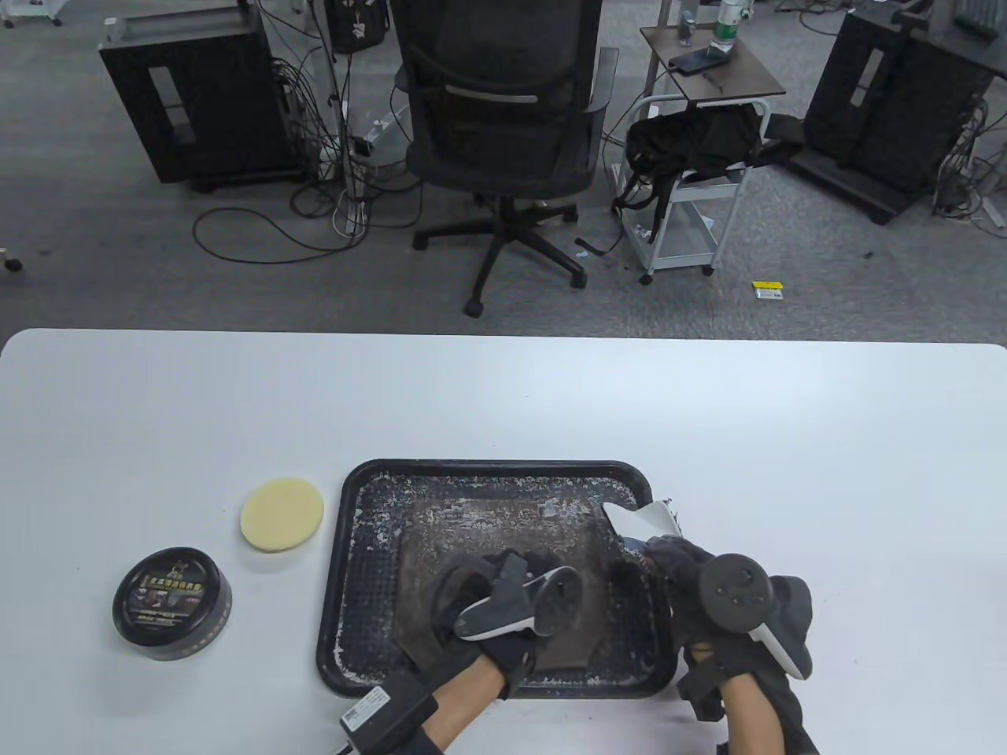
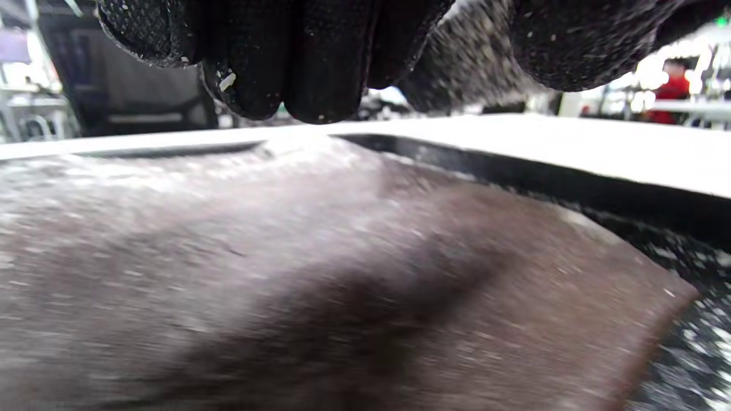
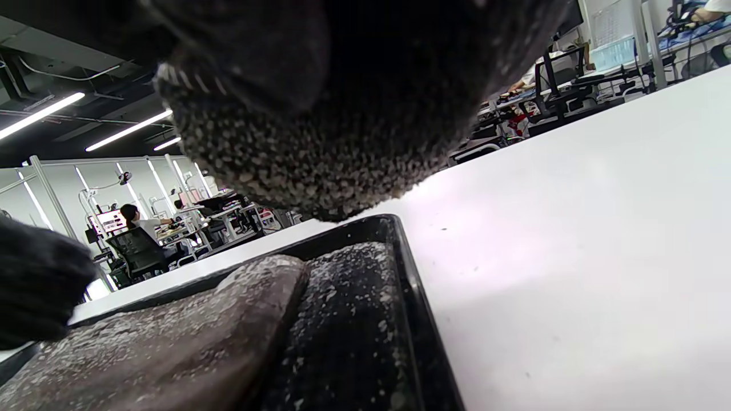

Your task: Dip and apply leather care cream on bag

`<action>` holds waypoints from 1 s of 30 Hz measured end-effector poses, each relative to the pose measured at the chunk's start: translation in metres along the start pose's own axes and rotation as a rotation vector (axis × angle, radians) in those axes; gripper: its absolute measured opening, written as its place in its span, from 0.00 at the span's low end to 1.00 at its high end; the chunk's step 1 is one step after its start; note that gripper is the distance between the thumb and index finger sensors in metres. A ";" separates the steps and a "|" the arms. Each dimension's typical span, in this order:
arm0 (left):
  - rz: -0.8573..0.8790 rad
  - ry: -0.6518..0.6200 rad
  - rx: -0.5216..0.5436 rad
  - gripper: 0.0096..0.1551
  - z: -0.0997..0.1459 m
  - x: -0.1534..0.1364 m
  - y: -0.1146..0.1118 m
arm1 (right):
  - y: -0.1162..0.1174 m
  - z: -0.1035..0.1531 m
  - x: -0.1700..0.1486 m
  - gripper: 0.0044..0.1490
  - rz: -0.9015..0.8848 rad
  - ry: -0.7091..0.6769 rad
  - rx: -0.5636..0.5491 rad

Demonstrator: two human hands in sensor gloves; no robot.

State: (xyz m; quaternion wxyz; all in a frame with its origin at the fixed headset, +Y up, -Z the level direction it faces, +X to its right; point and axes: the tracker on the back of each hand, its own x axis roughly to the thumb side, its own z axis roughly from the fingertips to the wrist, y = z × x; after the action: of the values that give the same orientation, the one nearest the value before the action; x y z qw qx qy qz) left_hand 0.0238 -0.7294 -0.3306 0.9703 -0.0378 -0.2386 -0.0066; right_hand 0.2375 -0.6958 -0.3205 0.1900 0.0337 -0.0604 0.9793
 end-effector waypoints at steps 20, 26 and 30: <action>-0.185 0.115 -0.306 0.53 -0.025 0.052 -0.032 | 0.008 -0.003 -0.003 0.32 0.030 0.042 0.078; -0.066 0.105 -0.267 0.41 -0.023 0.044 -0.029 | 0.008 -0.003 -0.003 0.32 0.027 0.047 0.080; 0.048 0.109 -0.237 0.35 -0.020 0.036 -0.027 | 0.009 -0.002 -0.004 0.32 0.022 0.051 0.079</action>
State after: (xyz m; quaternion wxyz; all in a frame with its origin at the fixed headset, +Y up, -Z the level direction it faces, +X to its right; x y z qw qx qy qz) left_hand 0.0639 -0.7579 -0.3298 0.9705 -0.1573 -0.1821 -0.0136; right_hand 0.2379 -0.7053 -0.3241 0.1790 0.0156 -0.0170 0.9836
